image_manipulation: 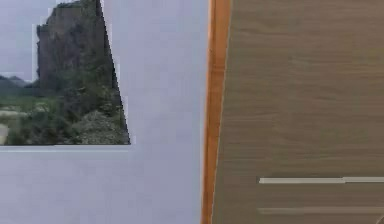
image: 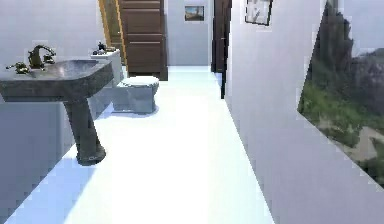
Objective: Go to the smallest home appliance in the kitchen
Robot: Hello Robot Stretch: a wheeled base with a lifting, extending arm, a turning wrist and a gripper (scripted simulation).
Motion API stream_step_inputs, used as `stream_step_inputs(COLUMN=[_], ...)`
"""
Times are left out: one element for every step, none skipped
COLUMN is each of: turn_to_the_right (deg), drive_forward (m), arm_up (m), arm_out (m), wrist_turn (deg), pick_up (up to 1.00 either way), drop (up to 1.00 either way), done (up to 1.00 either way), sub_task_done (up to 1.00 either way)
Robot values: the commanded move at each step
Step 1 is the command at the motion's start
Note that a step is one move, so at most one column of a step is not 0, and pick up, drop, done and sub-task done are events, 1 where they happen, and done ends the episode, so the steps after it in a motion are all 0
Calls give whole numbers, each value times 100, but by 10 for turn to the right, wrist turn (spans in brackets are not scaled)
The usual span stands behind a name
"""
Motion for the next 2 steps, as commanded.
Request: stream_step_inputs(turn_to_the_right=[0, -30], drive_forward=[100, 0], arm_up=[0, 0], arm_out=[0, 0], wrist_turn=[0, 0], pick_up=[0, 0], drop=[0, 0], done=[0, 0], sub_task_done=[0, 0])
